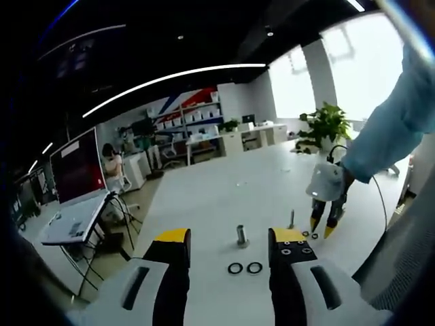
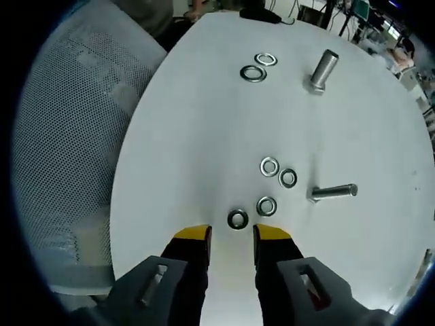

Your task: Place the washer onto the threaded stud by aligning its center hole with the stud, sliding it down to the base, and recovering from edge contact or off-axis alignment until the washer reaches the visible bottom stop.

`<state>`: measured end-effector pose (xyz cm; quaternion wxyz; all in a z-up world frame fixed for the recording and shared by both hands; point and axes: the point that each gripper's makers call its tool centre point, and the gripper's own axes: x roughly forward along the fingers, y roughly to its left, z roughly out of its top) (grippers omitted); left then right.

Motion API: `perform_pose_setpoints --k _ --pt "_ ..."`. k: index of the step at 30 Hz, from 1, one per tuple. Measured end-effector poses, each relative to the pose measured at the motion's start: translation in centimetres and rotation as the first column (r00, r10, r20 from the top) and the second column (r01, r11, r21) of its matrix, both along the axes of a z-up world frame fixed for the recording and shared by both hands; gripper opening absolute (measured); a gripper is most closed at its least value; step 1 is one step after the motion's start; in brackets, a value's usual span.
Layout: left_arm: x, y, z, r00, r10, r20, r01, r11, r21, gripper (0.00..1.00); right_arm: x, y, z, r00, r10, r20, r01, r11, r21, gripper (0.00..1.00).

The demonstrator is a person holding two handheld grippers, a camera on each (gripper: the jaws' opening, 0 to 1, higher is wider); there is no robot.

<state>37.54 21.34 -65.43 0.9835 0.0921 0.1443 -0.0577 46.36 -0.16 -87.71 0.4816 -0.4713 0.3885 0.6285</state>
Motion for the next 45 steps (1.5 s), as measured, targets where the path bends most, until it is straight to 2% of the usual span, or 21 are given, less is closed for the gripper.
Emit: perform_pose_setpoints --k 2,5,13,26,32,33,45 --pt "-0.01 0.05 -0.01 1.0 0.001 0.0 -0.001 1.0 0.004 0.43 0.12 0.27 -0.02 1.0 -0.013 0.007 0.013 1.0 0.012 0.26" --pt "-0.01 0.09 -0.05 1.0 0.003 -0.002 -0.003 1.0 0.004 0.43 0.21 0.33 -0.11 0.999 0.02 0.043 -0.02 1.0 0.004 0.24" --pt "-0.03 0.19 -0.09 1.0 0.008 -0.004 -0.008 1.0 0.01 0.43 0.25 0.98 -0.08 0.999 -0.017 0.036 0.015 0.999 0.04 0.17" --pt "0.03 0.19 -0.24 1.0 0.009 -0.011 -0.009 1.0 0.015 0.43 0.26 0.81 -0.04 0.999 -0.033 0.034 0.031 0.999 0.043 0.17" --pt "0.02 0.21 -0.21 1.0 0.01 -0.01 -0.01 1.0 0.015 0.43 0.55 0.84 -0.02 0.998 -0.044 0.036 0.042 0.997 0.065 0.13" --pt "0.01 0.19 -0.22 1.0 0.009 -0.011 -0.009 1.0 0.017 0.43 0.57 0.84 0.0 0.997 -0.069 0.029 0.067 0.996 0.063 0.13" --pt "0.05 0.08 -0.38 1.0 0.0 -0.019 0.0 1.0 0.017 0.43 0.66 0.67 0.04 0.998 -0.044 0.035 0.043 0.999 0.021 0.12"
